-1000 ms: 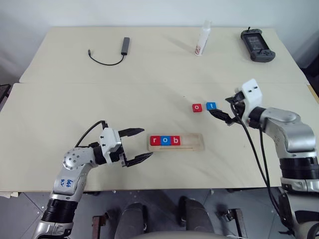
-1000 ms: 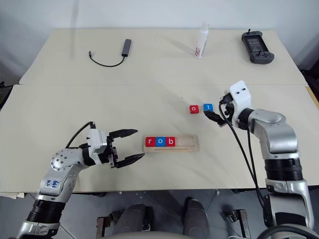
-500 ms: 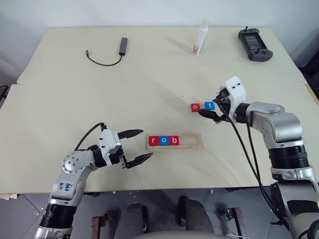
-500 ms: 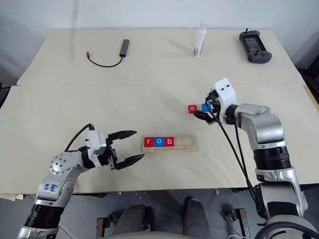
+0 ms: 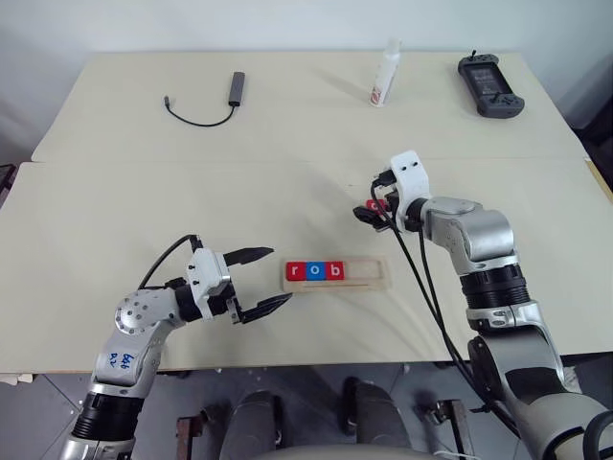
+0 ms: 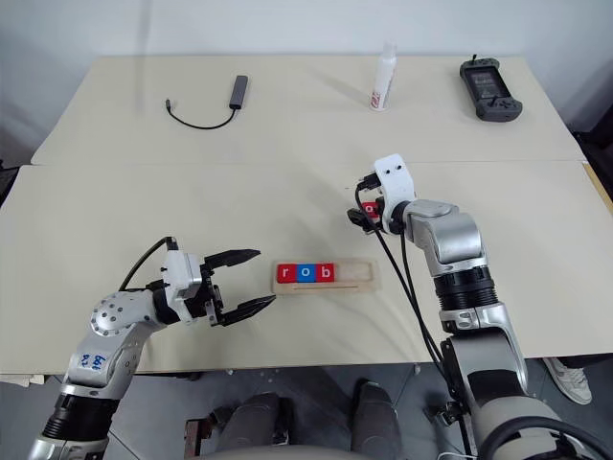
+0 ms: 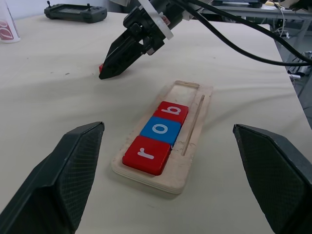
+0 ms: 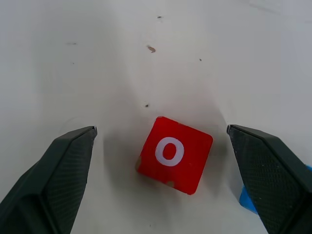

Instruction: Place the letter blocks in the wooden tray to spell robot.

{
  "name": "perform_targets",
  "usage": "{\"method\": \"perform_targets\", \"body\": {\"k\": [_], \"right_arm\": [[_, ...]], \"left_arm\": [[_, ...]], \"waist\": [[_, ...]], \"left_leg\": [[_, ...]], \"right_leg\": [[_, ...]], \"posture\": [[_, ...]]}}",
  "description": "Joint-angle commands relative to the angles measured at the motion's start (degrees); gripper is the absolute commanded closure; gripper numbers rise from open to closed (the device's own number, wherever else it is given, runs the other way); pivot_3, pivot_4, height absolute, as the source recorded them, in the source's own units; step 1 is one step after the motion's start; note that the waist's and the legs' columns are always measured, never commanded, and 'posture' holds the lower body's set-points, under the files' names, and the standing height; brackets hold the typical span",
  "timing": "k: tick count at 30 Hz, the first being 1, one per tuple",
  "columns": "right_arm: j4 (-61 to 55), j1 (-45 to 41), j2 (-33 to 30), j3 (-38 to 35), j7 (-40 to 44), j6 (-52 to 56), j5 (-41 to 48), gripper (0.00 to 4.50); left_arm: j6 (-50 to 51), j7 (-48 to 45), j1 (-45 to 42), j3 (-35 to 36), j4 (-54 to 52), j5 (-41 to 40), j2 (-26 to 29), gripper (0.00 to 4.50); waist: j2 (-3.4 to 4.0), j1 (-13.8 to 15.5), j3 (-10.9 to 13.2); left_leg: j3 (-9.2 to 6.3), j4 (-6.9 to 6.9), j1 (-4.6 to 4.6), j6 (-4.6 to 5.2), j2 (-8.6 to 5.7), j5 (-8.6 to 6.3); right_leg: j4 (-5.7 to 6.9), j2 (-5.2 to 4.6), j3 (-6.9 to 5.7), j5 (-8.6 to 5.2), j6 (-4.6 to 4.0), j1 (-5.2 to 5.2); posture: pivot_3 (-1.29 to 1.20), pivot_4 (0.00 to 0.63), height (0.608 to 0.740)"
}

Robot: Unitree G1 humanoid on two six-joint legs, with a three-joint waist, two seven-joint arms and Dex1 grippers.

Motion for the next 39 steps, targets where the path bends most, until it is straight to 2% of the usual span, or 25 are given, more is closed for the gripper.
{"method": "perform_targets", "body": {"k": [1,4,9,16,21,25,28,33,36,39], "right_arm": [[-2.9,0.0,1.0,-1.3,-0.7,3.7,1.1,0.41],[-5.0,0.6,1.5,-1.3,-1.0,5.6,1.3,1.18],[-8.2,1.0,1.8,-2.3,-1.7,8.2,2.0,2.88],[-19.3,4.1,-1.5,-5.3,-1.1,14.3,4.6,2.88],[-38.0,12.6,-4.3,-11.8,-3.0,28.8,7.2,2.88],[-49.1,20.5,-2.8,-17.0,-5.6,36.8,6.3,2.88],[-54.5,27.7,-3.8,-16.9,-7.9,36.6,4.7,2.88],[-57.1,32.3,1.7,-19.3,-10.2,36.4,4.1,2.88],[-57.1,32.6,3.1,-19.8,-9.4,35.9,5.2,2.07],[-55.1,31.4,-3.1,-18.7,-3.9,32.3,8.1,1.07]], "left_arm": [[-1.0,0.6,0.6,1.2,-2.4,-0.2,0.3,0.0],[-1.1,0.8,0.7,1.2,-2.4,-0.2,0.4,0.0],[-1.4,0.6,0.1,0.9,-1.6,0.1,0.2,0.0],[-2.0,-1.0,-2.1,-0.8,0.6,0.3,-0.9,0.0],[-3.7,-4.0,-4.2,-2.3,3.8,0.2,-1.5,0.0],[-4.3,-6.0,-6.2,-3.0,6.3,0.1,-2.0,0.0],[-4.8,-7.1,-8.2,-3.5,8.6,0.3,-2.5,0.0],[-5.0,-8.4,-9.3,-3.9,9.7,0.2,-2.8,0.0],[-5.3,-8.7,-9.5,-3.5,10.1,0.4,-2.6,0.0],[-5.3,-8.6,-9.1,-2.9,9.6,0.3,-2.2,0.0]], "waist": [[0.0,-0.1,0.0],[0.0,-0.5,0.0],[0.0,-1.0,0.0],[0.01,-0.9,0.0],[0.0,-0.5,0.0],[0.0,-0.4,0.0],[0.01,-0.3,0.0],[0.01,-0.6,0.0],[0.01,-0.8,0.0],[0.01,-0.8,0.0]], "left_leg": [[0.0,0.0,0.0,0.0,0.0,0.0],[0.0,-0.01,0.0,0.0,0.01,0.0],[0.0,-0.04,0.0,-0.01,0.01,0.0],[0.0,-0.04,-0.01,-0.02,0.0,0.0],[-0.06,-0.05,-0.06,-0.03,0.0,-0.01],[-0.03,-0.04,-0.05,-0.04,0.0,-0.02],[-0.02,-0.04,-0.02,-0.04,0.01,-0.02],[-0.02,-0.04,0.01,-0.05,0.0,-0.02],[-0.03,-0.04,0.01,-0.05,0.01,-0.02],[-0.03,-0.03,0.01,-0.04,0.01,-0.03]], "right_leg": [[0.0,0.0,0.0,0.0,0.0,0.0],[0.0,0.0,0.0,0.0,0.0,0.0],[0.0,0.0,0.0,0.0,0.0,-0.01],[-0.01,0.01,0.01,-0.01,-0.01,-0.01],[-0.05,0.01,-0.05,-0.01,-0.01,-0.02],[-0.04,0.01,-0.01,-0.01,-0.01,-0.02],[-0.03,0.01,0.02,-0.01,-0.01,-0.02],[-0.02,0.02,0.05,-0.01,-0.01,-0.02],[-0.01,0.03,0.05,-0.01,-0.02,-0.02],[-0.02,0.03,0.06,-0.01,-0.02,-0.01]], "posture": [[0.0,0.15,0.74],[0.0,0.15,0.74],[0.0,0.15,0.74],[0.0,0.15,0.74],[0.0,0.15,0.74],[0.0,0.15,0.74],[0.0,0.15,0.74],[0.0,0.15,0.74],[0.0,0.15,0.74],[0.0,0.15,0.74]]}}
